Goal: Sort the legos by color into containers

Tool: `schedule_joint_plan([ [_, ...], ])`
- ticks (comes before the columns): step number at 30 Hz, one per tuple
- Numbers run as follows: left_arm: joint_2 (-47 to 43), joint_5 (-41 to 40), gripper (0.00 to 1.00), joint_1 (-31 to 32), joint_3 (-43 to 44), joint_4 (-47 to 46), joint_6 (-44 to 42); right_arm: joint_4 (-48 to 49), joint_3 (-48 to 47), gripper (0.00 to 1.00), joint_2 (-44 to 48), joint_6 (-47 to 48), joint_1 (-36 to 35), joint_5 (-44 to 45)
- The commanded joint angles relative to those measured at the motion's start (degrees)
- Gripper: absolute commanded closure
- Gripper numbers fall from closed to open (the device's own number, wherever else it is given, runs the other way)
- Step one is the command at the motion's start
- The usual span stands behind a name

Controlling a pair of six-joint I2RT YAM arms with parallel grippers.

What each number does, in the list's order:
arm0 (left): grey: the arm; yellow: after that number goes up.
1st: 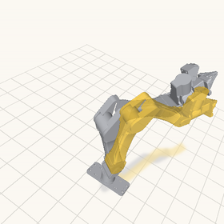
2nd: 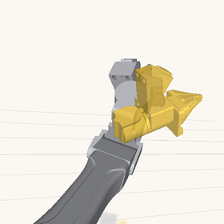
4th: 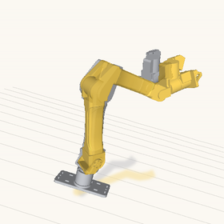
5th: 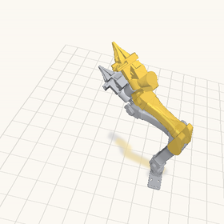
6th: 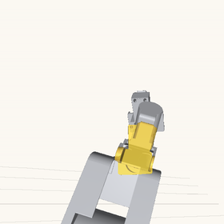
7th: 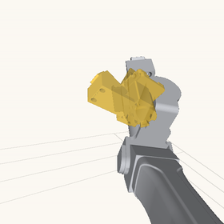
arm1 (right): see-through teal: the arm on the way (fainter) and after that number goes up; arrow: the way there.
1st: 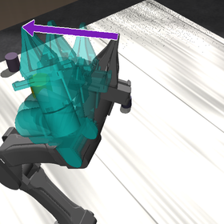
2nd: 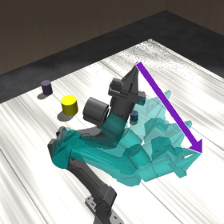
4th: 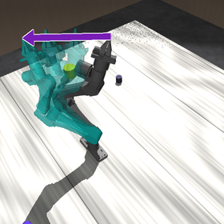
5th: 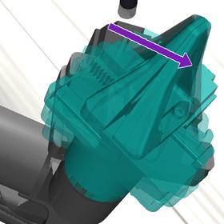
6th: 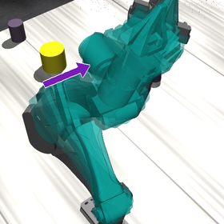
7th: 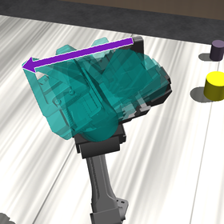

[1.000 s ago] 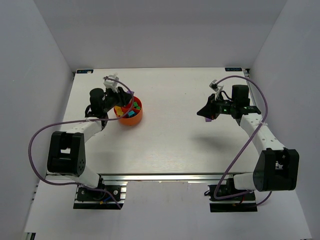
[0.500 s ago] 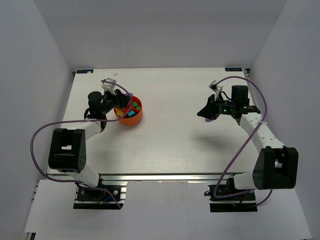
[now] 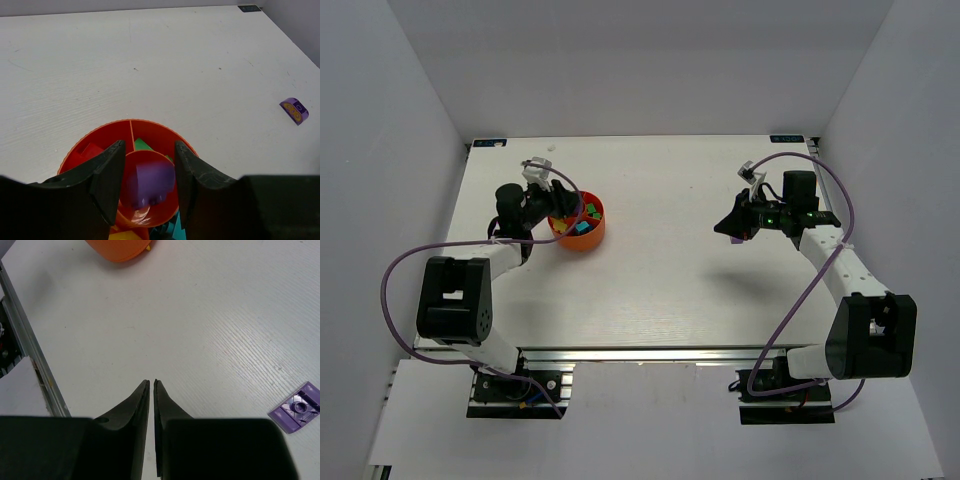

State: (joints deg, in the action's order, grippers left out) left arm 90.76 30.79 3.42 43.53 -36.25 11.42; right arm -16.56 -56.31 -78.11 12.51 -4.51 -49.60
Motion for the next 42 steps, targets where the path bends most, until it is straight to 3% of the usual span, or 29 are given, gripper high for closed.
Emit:
schedule_joint_plan([
  [1,-1.9,-0.5,0.46,-0.4,-0.4,1.1,-0.6,-0.1,0.0,0.86,0.3,1.0,0.3,-0.5],
  [8,-2.9,-0.6,0.43,-1.0,-0.1,1.9,-0.4,-0.2,0.0,0.86,0.3,1.0,0.3,-0.7],
  [11,-6.7,0.2,0.43,-1.0,0.5,1.2,1.7,-0.3,-0.1,0.81,0.2,1.5,0.2,-0.6],
  [13,-9.4,1.1,0.44,-1.0,1.8,3.9,3.2,-1.4,-0.6,0.69,0.0,2.1,0.3,0.6],
  [14,-12.0,1.1,0.45,-1.0,4.0,5.9,3.5,-1.7,-1.0,0.58,-0.6,2.6,0.2,1.2],
  [19,-21.4,0.1,0.45,-1.0,6.0,20.4,7.7,-1.7,-1.7,0.38,-1.0,3.0,0.0,10.8],
  [21,-26.2,-0.8,0.37,-1.0,4.9,25.2,8.4,-0.6,-1.4,0.14,-0.6,1.7,-0.1,18.0],
  [22,-27.7,-1.9,0.35,-1.0,4.3,29.4,8.5,0.7,-1.2,0.11,-0.6,1.5,-0.2,20.3],
  [27,-36.4,-3.2,0.26,-1.0,-3.0,35.9,8.4,4.3,0.1,0.11,-1.4,0.1,-0.7,33.8],
  [33,-44.4,-4.9,0.2,-1.0,-10.1,37.7,7.5,7.0,0.7,0.12,-5.7,0.7,-0.5,39.1],
  [40,-51.1,-9.7,0.18,0.5,-10.0,41.7,4.6,4.6,-5.6,0.31,-16.1,-0.6,-1.6,41.7],
  [42,-53.5,-11.3,0.13,0.5,-10.6,41.4,4.8,4.0,-8.1,0.34,-19.2,-0.8,-2.0,42.1],
])
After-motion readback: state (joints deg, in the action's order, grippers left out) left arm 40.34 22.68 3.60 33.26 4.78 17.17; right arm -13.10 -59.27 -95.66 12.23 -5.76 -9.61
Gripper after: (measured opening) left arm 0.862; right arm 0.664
